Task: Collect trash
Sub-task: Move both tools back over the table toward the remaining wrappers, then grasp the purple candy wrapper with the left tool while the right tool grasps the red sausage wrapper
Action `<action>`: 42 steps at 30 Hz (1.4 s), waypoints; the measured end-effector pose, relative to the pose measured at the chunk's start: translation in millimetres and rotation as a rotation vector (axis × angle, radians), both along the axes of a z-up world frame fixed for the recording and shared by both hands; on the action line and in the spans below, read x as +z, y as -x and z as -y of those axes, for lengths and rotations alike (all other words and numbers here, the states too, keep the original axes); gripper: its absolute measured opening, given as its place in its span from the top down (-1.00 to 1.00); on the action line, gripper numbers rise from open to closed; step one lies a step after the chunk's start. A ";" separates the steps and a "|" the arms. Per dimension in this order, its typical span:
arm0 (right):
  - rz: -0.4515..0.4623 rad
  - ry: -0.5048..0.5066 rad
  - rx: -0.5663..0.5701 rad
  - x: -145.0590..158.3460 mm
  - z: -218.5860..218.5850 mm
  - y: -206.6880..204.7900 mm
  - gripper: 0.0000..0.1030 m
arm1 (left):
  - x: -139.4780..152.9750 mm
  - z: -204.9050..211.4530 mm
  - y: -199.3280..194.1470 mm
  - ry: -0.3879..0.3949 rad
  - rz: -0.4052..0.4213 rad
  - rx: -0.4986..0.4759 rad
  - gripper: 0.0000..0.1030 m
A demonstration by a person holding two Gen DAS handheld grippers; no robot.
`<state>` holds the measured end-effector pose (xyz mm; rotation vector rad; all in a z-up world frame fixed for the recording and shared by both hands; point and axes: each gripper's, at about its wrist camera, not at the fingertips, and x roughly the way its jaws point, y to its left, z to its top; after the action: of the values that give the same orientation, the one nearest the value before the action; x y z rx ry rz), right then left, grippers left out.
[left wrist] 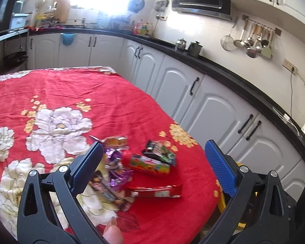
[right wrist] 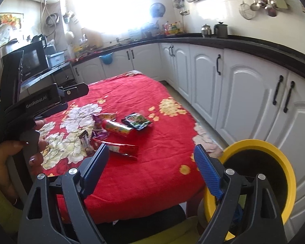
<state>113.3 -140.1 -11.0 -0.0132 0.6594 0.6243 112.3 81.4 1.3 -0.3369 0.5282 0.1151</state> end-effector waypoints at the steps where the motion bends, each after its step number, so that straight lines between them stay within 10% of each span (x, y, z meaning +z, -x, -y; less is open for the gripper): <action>1: -0.001 0.003 0.006 -0.9 -3.0 -0.9 -0.60 | -1.2 -4.4 -0.1 0.003 -0.004 0.008 -0.78; 11: -0.090 0.066 0.095 -34.2 -45.1 -31.9 -0.60 | -26.0 -36.2 -8.6 0.000 -0.084 0.037 -0.77; 29: -0.206 0.073 0.225 -73.6 -84.4 -71.2 -0.43 | -74.9 -47.3 -49.2 0.073 -0.253 -0.037 0.05; 42: -0.196 0.063 0.270 -75.1 -82.7 -71.1 0.43 | -86.1 -54.1 -54.8 0.134 -0.274 -0.044 0.44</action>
<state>184.3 -57.4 -86.0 -0.1021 0.8753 0.8717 167.1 135.5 -84.8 -0.4435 0.8162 0.0841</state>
